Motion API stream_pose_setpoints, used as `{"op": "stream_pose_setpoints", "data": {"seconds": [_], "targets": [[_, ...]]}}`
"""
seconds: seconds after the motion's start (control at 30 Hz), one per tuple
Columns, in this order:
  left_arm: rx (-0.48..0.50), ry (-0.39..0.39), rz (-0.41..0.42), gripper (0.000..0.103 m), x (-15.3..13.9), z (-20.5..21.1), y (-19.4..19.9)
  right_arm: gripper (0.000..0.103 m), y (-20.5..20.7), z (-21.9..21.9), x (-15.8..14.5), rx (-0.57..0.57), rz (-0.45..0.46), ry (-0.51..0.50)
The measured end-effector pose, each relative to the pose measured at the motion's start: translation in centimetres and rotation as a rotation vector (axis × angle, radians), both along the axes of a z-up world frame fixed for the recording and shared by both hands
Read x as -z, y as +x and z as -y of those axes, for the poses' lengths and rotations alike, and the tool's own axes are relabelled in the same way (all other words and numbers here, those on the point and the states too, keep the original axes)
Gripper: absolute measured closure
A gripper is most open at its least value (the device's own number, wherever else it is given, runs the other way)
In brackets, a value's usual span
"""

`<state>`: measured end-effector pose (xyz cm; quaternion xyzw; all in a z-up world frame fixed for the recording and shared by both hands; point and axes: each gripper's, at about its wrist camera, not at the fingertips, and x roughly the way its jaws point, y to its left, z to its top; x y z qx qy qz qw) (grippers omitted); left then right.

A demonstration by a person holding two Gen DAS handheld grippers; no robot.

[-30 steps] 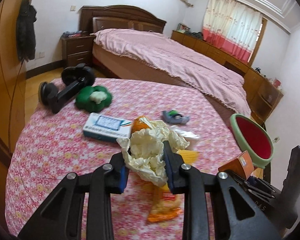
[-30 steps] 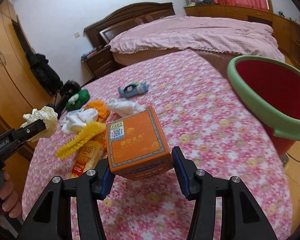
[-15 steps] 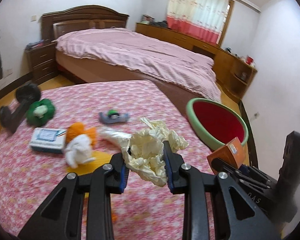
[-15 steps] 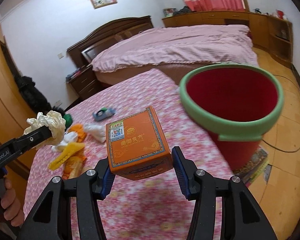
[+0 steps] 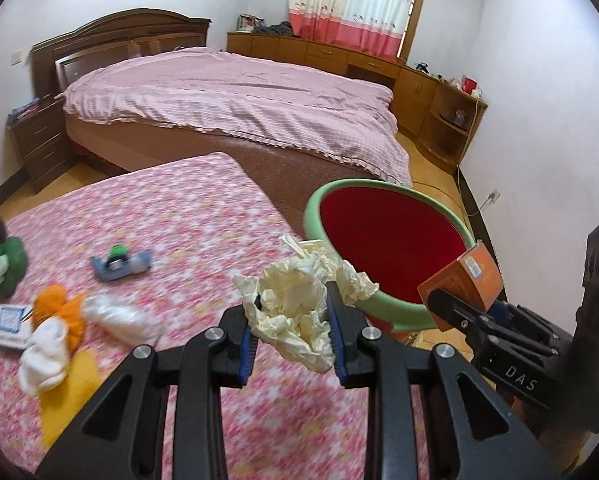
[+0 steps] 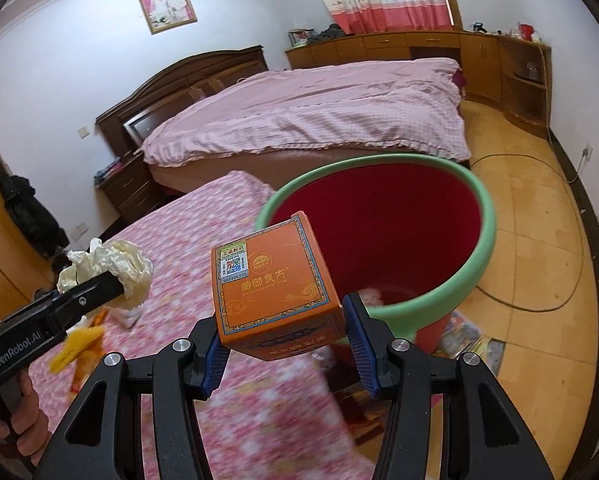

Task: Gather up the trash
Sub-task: 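Carry tissue and orange box over the red bucket and release both, then move both open grippers back toward the bed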

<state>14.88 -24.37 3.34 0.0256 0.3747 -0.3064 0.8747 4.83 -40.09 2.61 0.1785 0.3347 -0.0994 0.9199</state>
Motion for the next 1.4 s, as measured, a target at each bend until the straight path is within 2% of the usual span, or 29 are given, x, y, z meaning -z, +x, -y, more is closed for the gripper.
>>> {"op": "stream_pose_setpoints", "data": {"seconds": [0.3,0.63,0.73,0.93,1.0,1.07,1.1,1.13,1.4], "targets": [[0.039,0.003,-0.024,0.073,1.4,4.8,2.6,0.048,2.2,4.2,0.4,0.042,-0.017,-0.033],[0.045,0.008,-0.028,0.073,2.0,7.8,4.1,0.047,4.3,7.5,1.0,0.076,-0.051,-0.051],[0.05,0.019,-0.035,0.073,2.2,8.6,4.5,0.043,4.3,8.1,1.2,0.089,-0.05,-0.042],[0.08,0.06,0.014,0.073,2.2,10.2,4.3,0.043,3.6,9.3,1.2,0.124,-0.039,-0.008],[0.093,0.071,0.028,0.067,2.1,10.6,4.2,0.043,3.2,9.5,1.2,0.142,-0.038,0.009],[0.103,0.069,0.029,0.057,2.1,10.8,4.2,0.043,2.7,9.6,1.1,0.152,-0.028,0.029],[0.1,0.068,0.03,0.048,2.2,10.9,4.2,0.043,2.6,9.6,1.1,0.153,-0.026,0.034],[0.097,0.068,0.031,0.045,2.3,10.9,4.2,0.043,2.5,9.6,1.1,0.154,-0.024,0.039],[0.075,0.058,0.0,0.045,2.6,10.0,4.0,0.043,1.6,9.3,1.1,0.167,-0.018,0.065]]}}
